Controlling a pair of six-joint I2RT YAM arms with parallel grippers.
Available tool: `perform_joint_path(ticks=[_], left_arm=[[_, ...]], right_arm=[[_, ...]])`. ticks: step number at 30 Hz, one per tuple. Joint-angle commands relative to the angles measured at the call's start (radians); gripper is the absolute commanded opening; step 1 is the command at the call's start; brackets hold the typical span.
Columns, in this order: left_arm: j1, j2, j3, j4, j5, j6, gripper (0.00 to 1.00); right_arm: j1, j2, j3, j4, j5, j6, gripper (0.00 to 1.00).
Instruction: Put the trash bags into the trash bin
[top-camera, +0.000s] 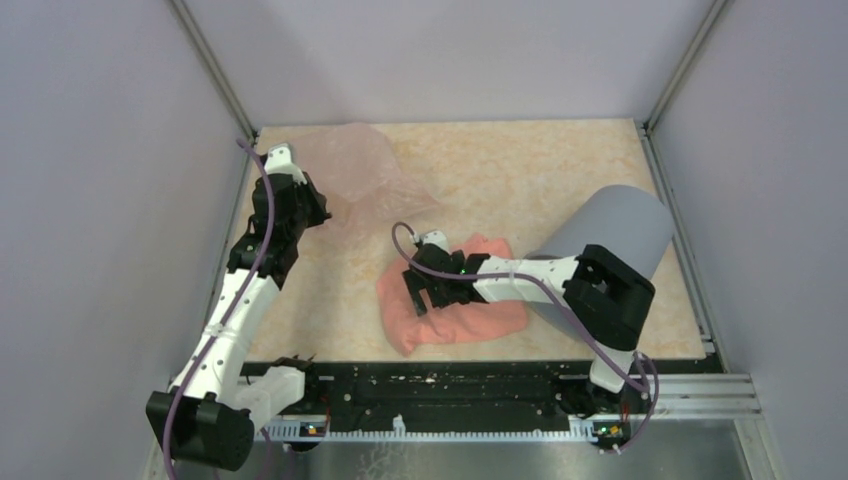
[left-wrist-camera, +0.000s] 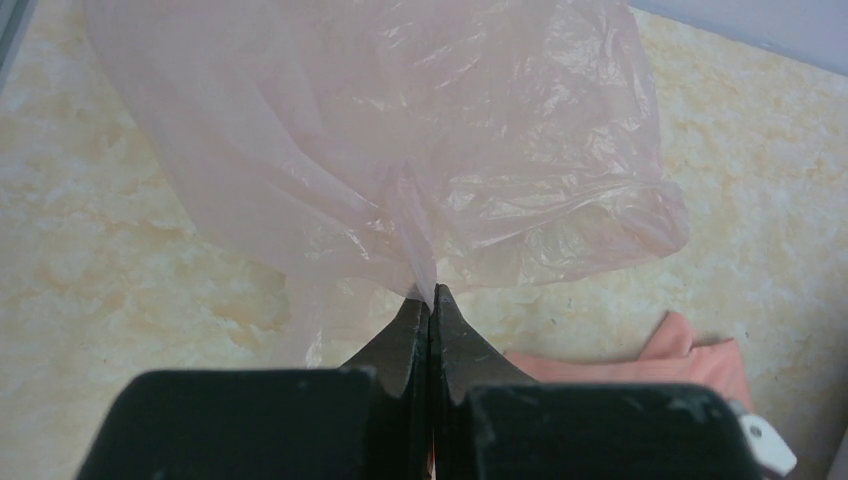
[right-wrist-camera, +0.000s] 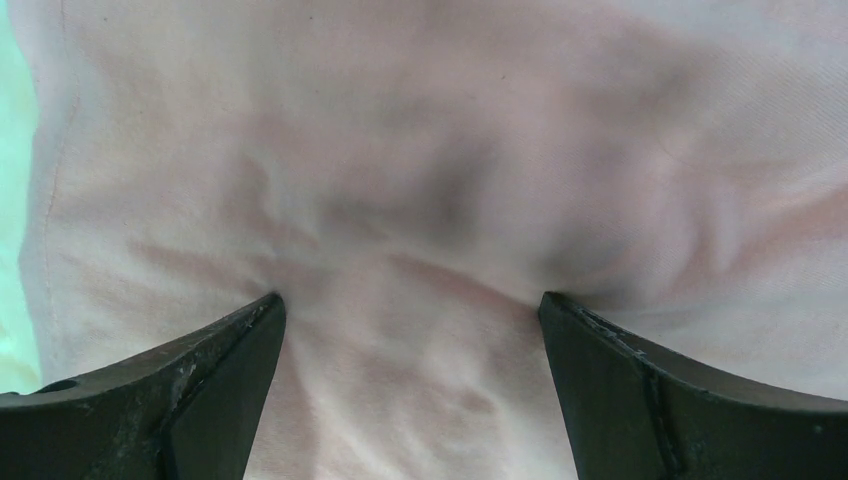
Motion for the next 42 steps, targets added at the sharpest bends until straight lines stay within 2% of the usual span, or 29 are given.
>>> perform_joint_path(ticks=[1, 6, 13, 19, 21, 23, 27, 36, 42], left_arm=[[0.008, -0.024, -0.012, 0.061, 0.009, 0.01, 0.0], [0.01, -0.034, -0.023, 0.069, 0.031, 0.004, 0.0], [0.01, -0.045, -0.051, 0.088, 0.069, -0.003, 0.0], [0.01, -0.034, -0.063, 0.101, 0.099, -0.015, 0.0], [0.01, -0.03, -0.068, 0.103, 0.099, -0.016, 0.0], [0.012, -0.024, -0.073, 0.105, 0.13, -0.02, 0.0], [0.014, -0.014, -0.079, 0.118, 0.159, -0.036, 0.0], [0.02, 0.001, -0.079, 0.117, 0.174, -0.034, 0.0], [0.026, 0.012, -0.078, 0.121, 0.199, -0.039, 0.0]], right_arm=[[-0.136, 0.157, 0.05, 0.027, -0.024, -0.009, 0.99], [-0.295, 0.285, 0.299, -0.003, -0.061, -0.068, 0.99], [-0.489, 0.553, 0.775, -0.122, -0.093, -0.133, 0.99], [-0.535, 0.793, 1.377, -0.342, -0.086, -0.197, 0.99], [-0.535, 0.805, 1.484, -0.373, -0.075, -0.211, 0.99], [-0.533, 0.745, 1.439, -0.36, -0.08, -0.213, 0.99], [-0.506, 0.506, 1.162, -0.236, -0.076, -0.233, 0.99], [-0.398, 0.215, 0.975, -0.262, 0.035, -0.285, 0.99], [-0.339, -0.067, 0.664, -0.154, 0.158, -0.242, 0.99]])
